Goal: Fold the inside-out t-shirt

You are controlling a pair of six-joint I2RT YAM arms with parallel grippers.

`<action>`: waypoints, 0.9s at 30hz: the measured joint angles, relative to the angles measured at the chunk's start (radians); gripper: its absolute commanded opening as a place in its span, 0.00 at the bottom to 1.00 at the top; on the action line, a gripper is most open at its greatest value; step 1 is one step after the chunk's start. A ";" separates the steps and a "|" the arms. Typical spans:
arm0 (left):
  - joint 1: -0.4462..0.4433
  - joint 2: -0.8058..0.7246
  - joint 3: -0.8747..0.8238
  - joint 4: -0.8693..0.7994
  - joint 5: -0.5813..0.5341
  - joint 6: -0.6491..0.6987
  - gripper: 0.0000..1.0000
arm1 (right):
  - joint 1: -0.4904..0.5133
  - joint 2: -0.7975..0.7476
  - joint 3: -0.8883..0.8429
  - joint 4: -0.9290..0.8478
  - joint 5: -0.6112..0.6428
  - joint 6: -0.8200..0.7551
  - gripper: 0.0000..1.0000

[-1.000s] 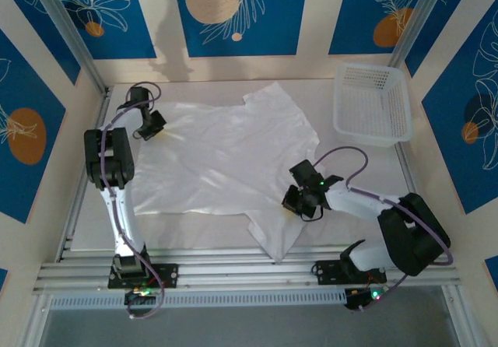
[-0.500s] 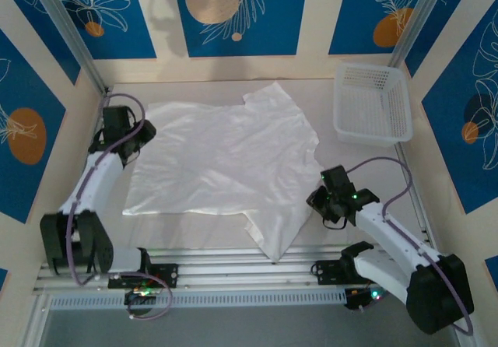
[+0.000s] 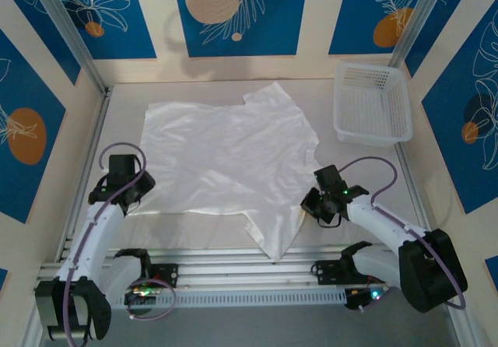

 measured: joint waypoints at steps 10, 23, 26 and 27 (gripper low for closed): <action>-0.004 -0.014 0.001 -0.249 -0.106 -0.136 0.53 | -0.083 -0.268 0.088 -0.152 0.127 -0.070 0.00; 0.089 0.154 -0.062 -0.158 0.006 -0.169 0.46 | -0.133 -0.233 0.063 -0.097 0.098 -0.118 0.00; 0.120 0.171 -0.067 -0.123 0.011 -0.155 0.38 | -0.153 -0.233 0.050 -0.082 0.080 -0.127 0.00; 0.125 0.180 -0.072 -0.108 0.017 -0.151 0.36 | -0.159 -0.233 0.046 -0.077 0.074 -0.127 0.00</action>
